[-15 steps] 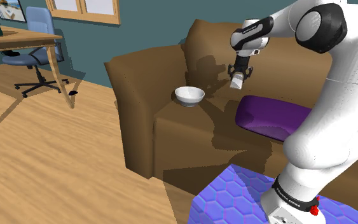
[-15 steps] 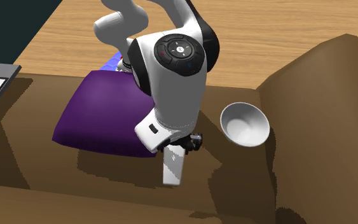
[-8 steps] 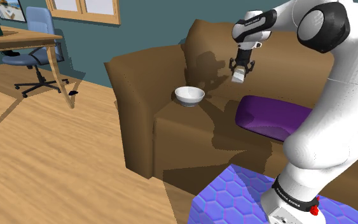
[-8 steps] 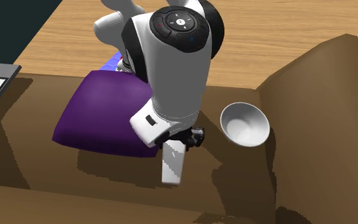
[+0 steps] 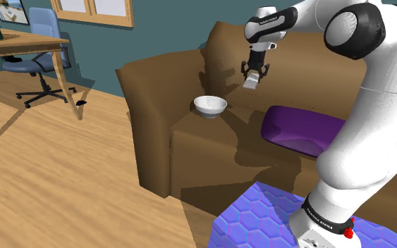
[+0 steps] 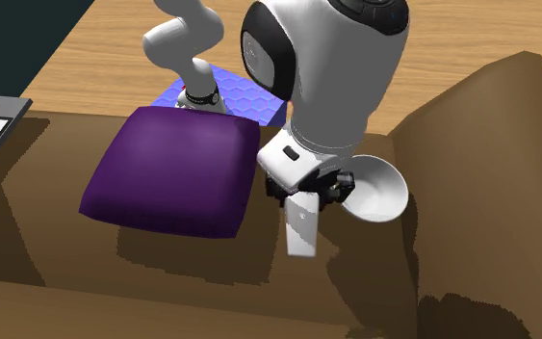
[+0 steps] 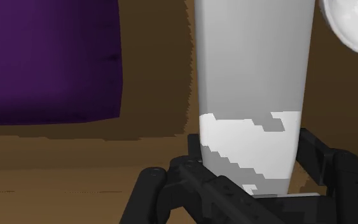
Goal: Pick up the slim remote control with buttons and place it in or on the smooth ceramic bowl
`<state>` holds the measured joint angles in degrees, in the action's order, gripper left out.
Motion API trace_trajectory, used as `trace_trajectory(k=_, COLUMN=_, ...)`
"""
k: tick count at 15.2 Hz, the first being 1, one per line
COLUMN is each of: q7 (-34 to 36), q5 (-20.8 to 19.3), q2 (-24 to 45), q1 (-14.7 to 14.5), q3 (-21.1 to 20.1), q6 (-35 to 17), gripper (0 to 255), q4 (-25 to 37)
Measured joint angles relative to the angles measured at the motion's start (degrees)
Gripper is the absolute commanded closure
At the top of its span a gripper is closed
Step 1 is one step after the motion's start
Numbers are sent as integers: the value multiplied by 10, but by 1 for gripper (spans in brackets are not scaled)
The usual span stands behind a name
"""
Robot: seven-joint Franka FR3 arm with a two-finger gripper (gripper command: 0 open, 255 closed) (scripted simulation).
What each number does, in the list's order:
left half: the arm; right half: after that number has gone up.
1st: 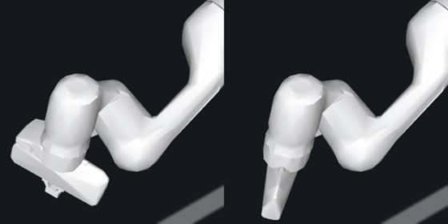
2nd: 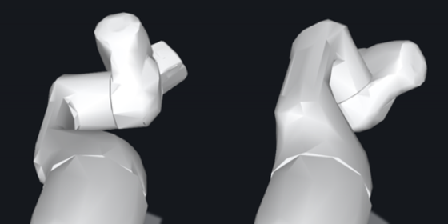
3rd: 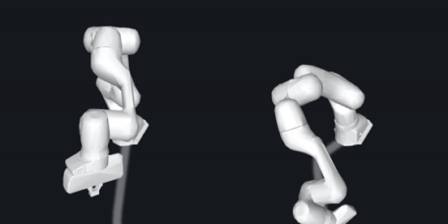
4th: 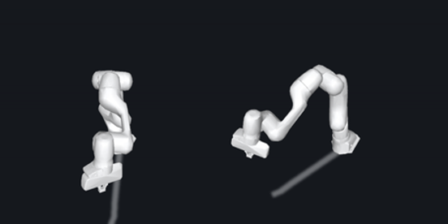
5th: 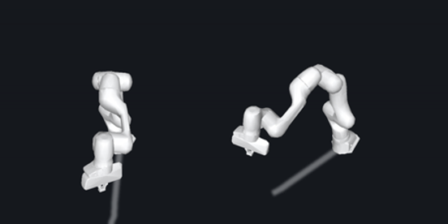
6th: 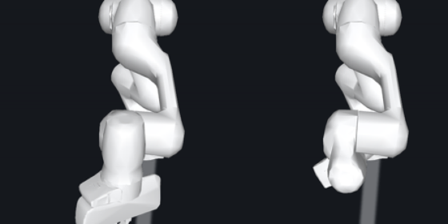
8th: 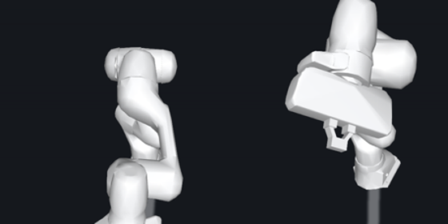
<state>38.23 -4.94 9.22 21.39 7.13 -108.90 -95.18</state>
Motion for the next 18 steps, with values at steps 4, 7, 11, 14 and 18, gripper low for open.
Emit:
trace_trajectory(k=4, q7=51, q5=-6, q2=18, q1=-30, q3=-20, q6=12, gripper=255, q4=25)
trace_trajectory(k=7, q7=91, q5=-10, q2=35, q1=-55, q3=-36, q6=24, gripper=255, q4=49)
trace_trajectory(k=11, q7=132, q5=-15, q2=66, q1=-81, q3=-51, q6=45, gripper=255, q4=97)
trace_trajectory(k=14, q7=164, q5=-18, q2=104, q1=-103, q3=-62, q6=65, gripper=255, q4=151)
trace_trajectory(k=18, q7=190, q5=-22, q2=137, q1=-122, q3=-70, q6=76, gripper=255, q4=192)
